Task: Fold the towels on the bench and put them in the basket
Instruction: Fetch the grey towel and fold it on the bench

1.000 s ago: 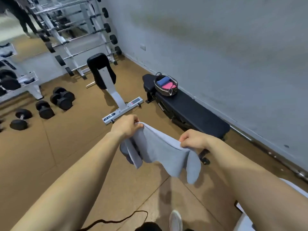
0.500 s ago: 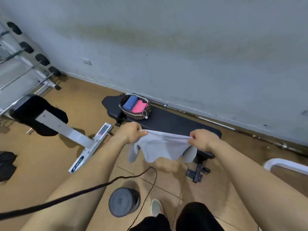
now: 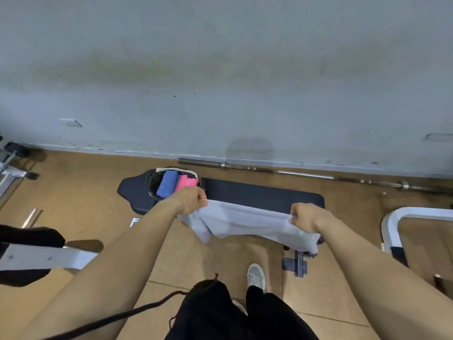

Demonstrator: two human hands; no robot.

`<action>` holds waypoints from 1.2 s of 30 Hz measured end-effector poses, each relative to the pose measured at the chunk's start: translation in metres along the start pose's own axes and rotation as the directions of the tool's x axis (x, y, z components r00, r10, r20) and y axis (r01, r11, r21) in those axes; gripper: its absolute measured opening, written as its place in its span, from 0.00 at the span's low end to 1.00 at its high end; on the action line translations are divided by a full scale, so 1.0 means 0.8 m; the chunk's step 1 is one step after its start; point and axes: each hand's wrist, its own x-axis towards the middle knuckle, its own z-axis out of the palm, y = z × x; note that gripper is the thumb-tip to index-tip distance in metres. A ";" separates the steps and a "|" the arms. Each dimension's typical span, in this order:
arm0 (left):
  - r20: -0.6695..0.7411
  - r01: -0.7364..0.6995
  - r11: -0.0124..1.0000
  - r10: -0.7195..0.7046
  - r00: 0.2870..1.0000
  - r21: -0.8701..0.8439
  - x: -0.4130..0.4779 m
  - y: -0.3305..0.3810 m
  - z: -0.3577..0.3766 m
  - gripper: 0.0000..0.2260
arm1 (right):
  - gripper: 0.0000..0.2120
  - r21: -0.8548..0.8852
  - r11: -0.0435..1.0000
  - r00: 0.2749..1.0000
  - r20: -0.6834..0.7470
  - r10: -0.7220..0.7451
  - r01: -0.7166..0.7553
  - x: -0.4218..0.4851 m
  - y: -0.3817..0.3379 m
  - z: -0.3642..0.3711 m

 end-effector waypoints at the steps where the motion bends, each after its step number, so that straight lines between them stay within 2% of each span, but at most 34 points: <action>1: 0.004 -0.004 1.000 0.004 1.000 0.015 0.010 -0.005 -0.008 0.08 | 0.10 0.027 1.000 1.000 -0.014 0.012 -0.012 0.006 -0.002 -0.006; 5: 0.035 -0.049 0.998 0.048 0.998 0.042 0.047 -0.023 -0.033 0.04 | 0.10 0.107 0.991 0.994 -0.071 0.086 -0.078 0.027 -0.011 -0.021; 10: 0.095 -0.102 0.991 0.093 0.991 0.092 0.087 -0.046 -0.032 0.04 | 0.10 0.196 0.967 0.979 -0.086 0.182 -0.163 0.029 -0.028 -0.004; 13: 0.173 -0.186 0.967 0.155 0.973 0.176 0.099 -0.062 -0.019 0.06 | 0.08 0.230 0.943 0.969 0.002 0.248 -0.241 0.023 -0.048 0.026; 18: 0.357 -0.326 0.914 0.228 0.906 0.241 0.111 -0.108 0.010 0.07 | 0.12 0.292 0.890 0.936 0.073 0.344 -0.350 0.012 -0.094 0.085; 20: 0.425 -0.369 0.899 0.246 0.871 0.236 0.114 -0.124 0.017 0.08 | 0.13 0.296 0.880 0.929 0.109 0.355 -0.371 0.013 -0.102 0.098; 23: 0.431 -0.372 0.914 0.273 0.860 0.162 0.122 -0.132 0.018 0.09 | 0.15 0.265 0.891 0.929 0.099 0.356 -0.370 0.022 -0.099 0.097; 25: 0.387 -0.372 0.921 0.304 0.870 0.112 0.138 -0.129 0.024 0.11 | 0.16 0.260 0.889 0.925 0.053 0.377 -0.378 0.034 -0.089 0.089; 29: 0.189 -0.279 0.959 0.266 0.945 0.049 0.200 -0.110 0.055 0.06 | 0.14 0.267 0.886 0.915 -0.031 0.401 -0.379 0.105 -0.053 0.075; 33: -0.003 -0.199 0.980 0.199 0.980 0.007 0.318 -0.106 0.127 0.07 | 0.14 0.234 0.906 0.912 -0.128 0.389 -0.353 0.236 0.001 0.088; 36: -0.176 -0.176 0.981 0.188 0.966 0.078 0.421 -0.112 0.189 0.09 | 0.13 0.168 0.926 0.904 -0.215 0.369 -0.338 0.350 0.038 0.115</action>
